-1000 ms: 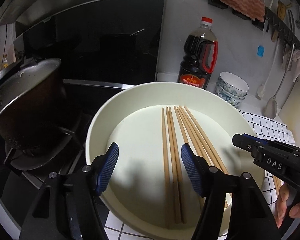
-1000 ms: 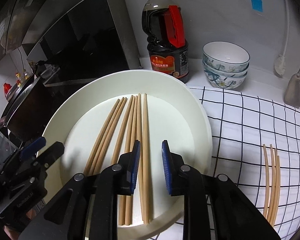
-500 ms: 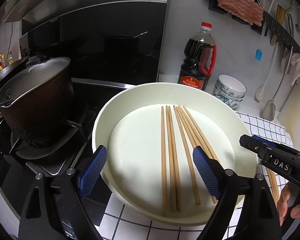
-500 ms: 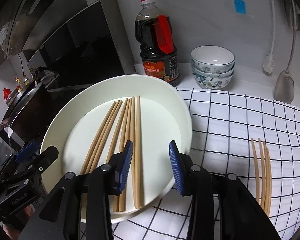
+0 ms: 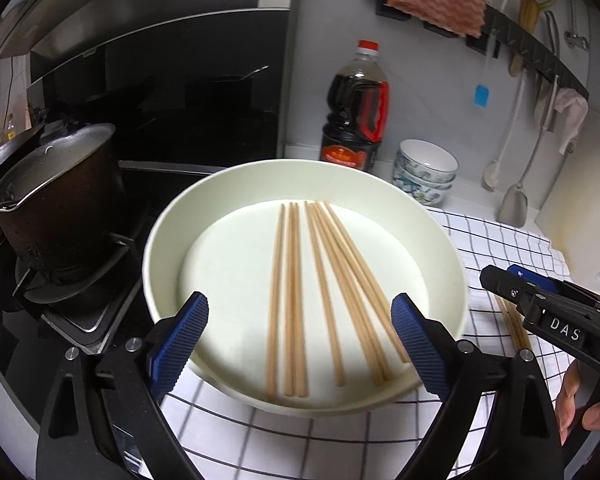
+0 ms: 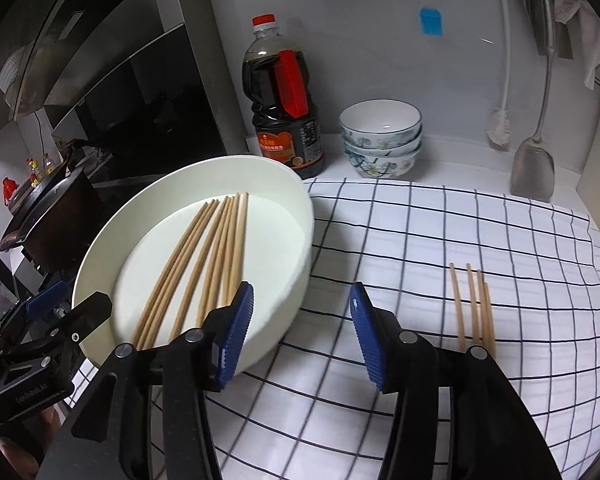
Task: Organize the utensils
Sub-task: 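Move both open tools back over the remaining chopsticks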
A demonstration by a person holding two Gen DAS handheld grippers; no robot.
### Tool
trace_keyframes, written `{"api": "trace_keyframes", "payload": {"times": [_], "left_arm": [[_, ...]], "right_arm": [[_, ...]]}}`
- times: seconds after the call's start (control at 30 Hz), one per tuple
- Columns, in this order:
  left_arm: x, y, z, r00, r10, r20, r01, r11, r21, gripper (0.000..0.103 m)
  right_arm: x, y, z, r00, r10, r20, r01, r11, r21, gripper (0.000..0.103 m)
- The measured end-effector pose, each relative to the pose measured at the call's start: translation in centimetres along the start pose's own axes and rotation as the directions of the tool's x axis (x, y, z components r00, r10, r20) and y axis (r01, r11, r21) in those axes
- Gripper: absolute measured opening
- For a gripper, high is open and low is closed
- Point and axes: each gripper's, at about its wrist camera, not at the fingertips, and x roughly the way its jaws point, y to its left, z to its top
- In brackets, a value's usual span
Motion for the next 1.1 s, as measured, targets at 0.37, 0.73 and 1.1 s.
{"api": "trace_keyframes", "payload": {"times": [0.37,0.73,1.1], "left_arm": [[-1.0,-5.0,-1.4,0.999,-0.042,-0.009,0.043,0.998,0.049,0.092],[-1.0,-9.7,-2.2,0.996,-0.083,-0.013,0.084,0.994,0.067,0.093],[-0.1,-14.5,-3.8,0.991,-0.125,-0.053,0.130,0.985,0.113,0.094]], "right_arm": [[-2.2,-5.4,-2.5,0.999,-0.046,-0.006,0.046,0.998,0.031,0.052],[-4.2,-10.5,-4.0,0.996,-0.089,-0.007,0.090,0.994,0.062,0.052],[-3.6,-14.8,-5.9,0.993,-0.109,-0.047,0.113,0.987,0.113,0.052]]}}
